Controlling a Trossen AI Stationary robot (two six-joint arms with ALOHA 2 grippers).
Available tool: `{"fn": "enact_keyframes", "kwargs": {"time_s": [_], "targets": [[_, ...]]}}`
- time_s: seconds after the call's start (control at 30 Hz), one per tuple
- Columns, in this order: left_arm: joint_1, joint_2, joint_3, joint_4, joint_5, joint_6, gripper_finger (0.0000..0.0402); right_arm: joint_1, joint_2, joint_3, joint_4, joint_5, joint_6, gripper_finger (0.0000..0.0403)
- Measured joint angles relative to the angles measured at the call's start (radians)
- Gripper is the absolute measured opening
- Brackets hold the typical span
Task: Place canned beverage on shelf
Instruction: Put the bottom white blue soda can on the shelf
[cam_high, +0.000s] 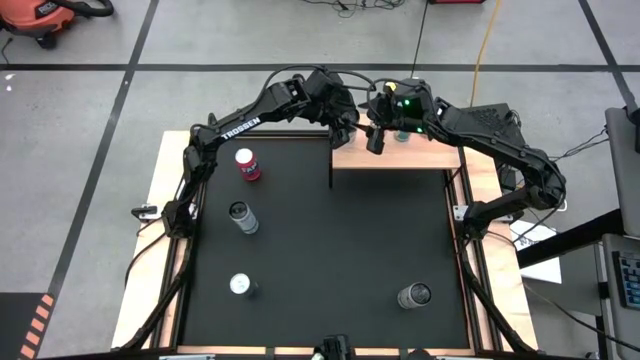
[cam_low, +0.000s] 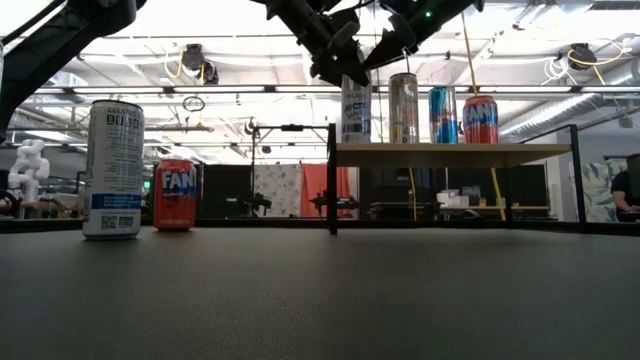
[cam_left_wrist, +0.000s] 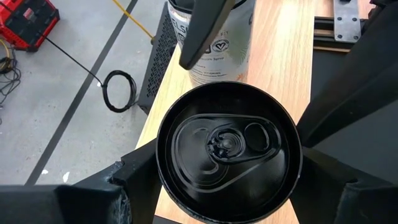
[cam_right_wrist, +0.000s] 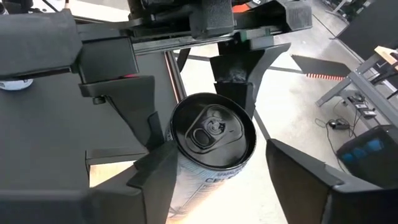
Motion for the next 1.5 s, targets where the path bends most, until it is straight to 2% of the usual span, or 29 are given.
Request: {"fn": "enact_keyframes", "kwargs": {"time_s": [0.37,0.77,1.2,1.5], "targets": [[-0.004,0.000,0.000,0.001,0.007,0.002,0.0279,0.008,-0.031,0.000,0.053,-0.018,0.003,0.0198],[-0.003,0.002,0.000,0.014,0.007,0.003,0.0279,0.001,0.012,0.000,0.046,-0.022,0.012,0.0171],[-0.004,0.002,-0.001,0.020,-0.002,0.001,0.0279,-0.023,0.011,0.001,0.010,-0.023,0.057,0.0097],[-0.003,0.002,-0.001,0.016,-0.005,0.003,0.0279,-0.057,0.011,0.001,0.005,-0.019,0.090,0.0071]]}}
